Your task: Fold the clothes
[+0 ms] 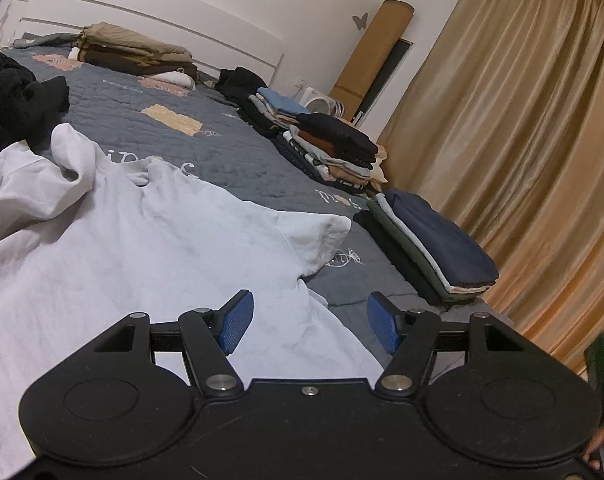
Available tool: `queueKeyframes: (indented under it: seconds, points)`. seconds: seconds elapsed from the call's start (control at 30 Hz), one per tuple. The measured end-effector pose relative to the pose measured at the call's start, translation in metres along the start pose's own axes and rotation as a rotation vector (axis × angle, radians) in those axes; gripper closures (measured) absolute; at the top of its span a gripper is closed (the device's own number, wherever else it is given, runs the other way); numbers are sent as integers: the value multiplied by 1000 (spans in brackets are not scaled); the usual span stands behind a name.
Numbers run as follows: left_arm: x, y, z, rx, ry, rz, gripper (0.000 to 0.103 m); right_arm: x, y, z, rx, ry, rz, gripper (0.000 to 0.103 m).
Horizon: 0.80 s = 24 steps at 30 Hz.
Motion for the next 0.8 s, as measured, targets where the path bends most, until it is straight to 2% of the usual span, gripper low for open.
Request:
queueKeyframes:
  seconds: [0.03,0.1,0.2,0.27,0.37,0.47,0.53,0.63,0.73,0.8]
  points:
    - [1,0,1,5,-2,0,41,3,8,1,1,12,-37,81]
    - [1,0,2,14,-11,0,41,9,24,2,2,37,-112,56]
    - [2,0,4,18,-15,-3,41,2,56,9,24,85,-244,45]
    - [2,0,6,23,-11,-3,40,-18,81,11,25,141,-294,43]
    - [2,1,10,33,-4,-2,40,-54,118,7,9,184,-318,43]
    - [0,1,14,40,1,-1,40,-94,149,-8,-68,200,-316,43]
    - [-2,1,17,44,6,4,40,-121,166,-24,-179,237,-306,43]
    - [-7,0,22,39,17,21,40,-159,178,-45,-326,300,-280,43]
    - [-13,-2,29,43,33,40,40,-188,182,-45,-312,267,-256,43]
    - [-16,-3,33,51,43,49,40,-198,183,-43,-330,289,-292,43]
Point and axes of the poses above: each gripper's, at about its wrist camera, not at the fingertips, and x roughly against the way its jaws point, z to its left, y to its top, the point moved 2 cm from there along -x, roughly the way its jaws point, and after that the axes turned 9 degrees about y, right-handed, at the moved point
